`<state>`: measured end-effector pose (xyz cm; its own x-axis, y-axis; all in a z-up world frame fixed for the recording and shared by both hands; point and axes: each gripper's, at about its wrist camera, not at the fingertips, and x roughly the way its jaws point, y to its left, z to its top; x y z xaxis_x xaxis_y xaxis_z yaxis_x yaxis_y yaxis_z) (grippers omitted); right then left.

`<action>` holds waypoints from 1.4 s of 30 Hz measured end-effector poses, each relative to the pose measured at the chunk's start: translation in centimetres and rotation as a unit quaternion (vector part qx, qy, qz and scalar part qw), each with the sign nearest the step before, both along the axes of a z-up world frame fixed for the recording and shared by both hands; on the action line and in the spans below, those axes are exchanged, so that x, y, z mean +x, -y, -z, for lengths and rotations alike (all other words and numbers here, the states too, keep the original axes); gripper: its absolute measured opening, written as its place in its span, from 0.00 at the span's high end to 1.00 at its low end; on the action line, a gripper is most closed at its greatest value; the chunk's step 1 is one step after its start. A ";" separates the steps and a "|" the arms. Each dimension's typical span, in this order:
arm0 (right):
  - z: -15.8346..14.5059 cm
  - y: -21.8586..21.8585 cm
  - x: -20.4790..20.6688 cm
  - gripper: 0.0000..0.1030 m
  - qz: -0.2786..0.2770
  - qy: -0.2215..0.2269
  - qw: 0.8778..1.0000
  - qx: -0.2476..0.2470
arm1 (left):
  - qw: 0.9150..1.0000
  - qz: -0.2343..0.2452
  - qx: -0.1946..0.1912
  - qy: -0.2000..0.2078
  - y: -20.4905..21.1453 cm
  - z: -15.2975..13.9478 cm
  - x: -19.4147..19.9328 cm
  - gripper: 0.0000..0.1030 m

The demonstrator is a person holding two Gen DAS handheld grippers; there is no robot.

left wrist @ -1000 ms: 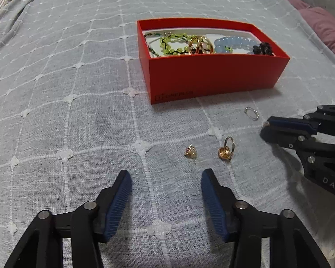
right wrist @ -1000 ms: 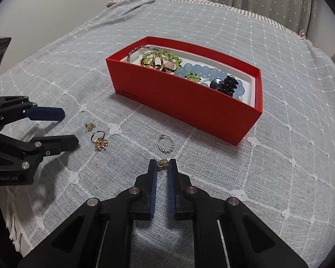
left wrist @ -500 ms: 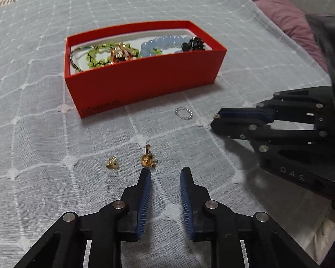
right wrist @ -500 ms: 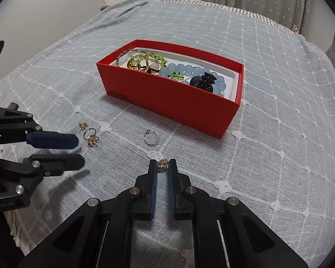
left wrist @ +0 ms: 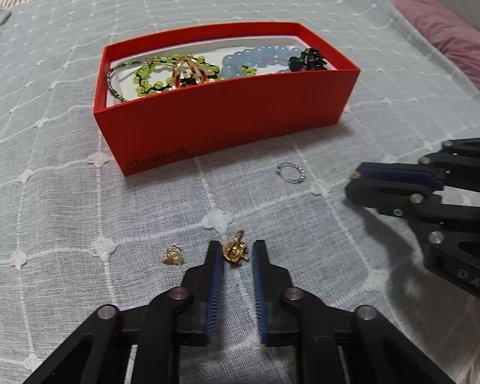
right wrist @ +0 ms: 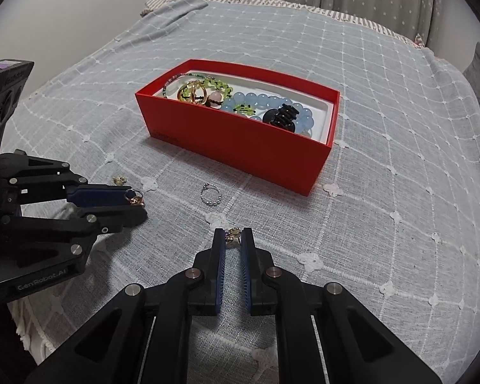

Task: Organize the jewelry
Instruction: 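Carry both earrings into the red box and open both grippers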

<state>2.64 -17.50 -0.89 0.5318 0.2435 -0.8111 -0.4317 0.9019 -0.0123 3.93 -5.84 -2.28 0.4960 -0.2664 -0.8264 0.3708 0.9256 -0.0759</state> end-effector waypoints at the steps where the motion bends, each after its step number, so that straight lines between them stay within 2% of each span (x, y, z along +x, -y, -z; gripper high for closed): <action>1: -0.1 0.1 0.0 0.90 0.002 0.000 1.000 0.001 | 1.000 -0.001 -0.002 -0.002 0.0 0.0 0.1 0.89; 11: -1.2 0.1 -0.6 0.90 0.008 0.005 1.000 0.007 | 1.000 -0.002 -0.008 0.003 -0.4 -0.7 -0.5 0.90; 22: -2.8 0.4 -0.8 0.90 0.019 0.015 0.999 0.026 | 0.999 -0.017 -0.036 0.019 -2.3 -2.7 -0.4 0.90; 35: -5.7 0.7 0.7 0.90 0.047 0.041 0.996 0.065 | 0.994 -0.060 -0.074 0.051 -3.4 -5.5 2.5 0.90; 42: -6.4 0.3 2.5 0.90 0.065 0.055 0.994 0.073 | 0.991 -0.080 -0.076 0.079 -3.0 -6.2 4.6 0.90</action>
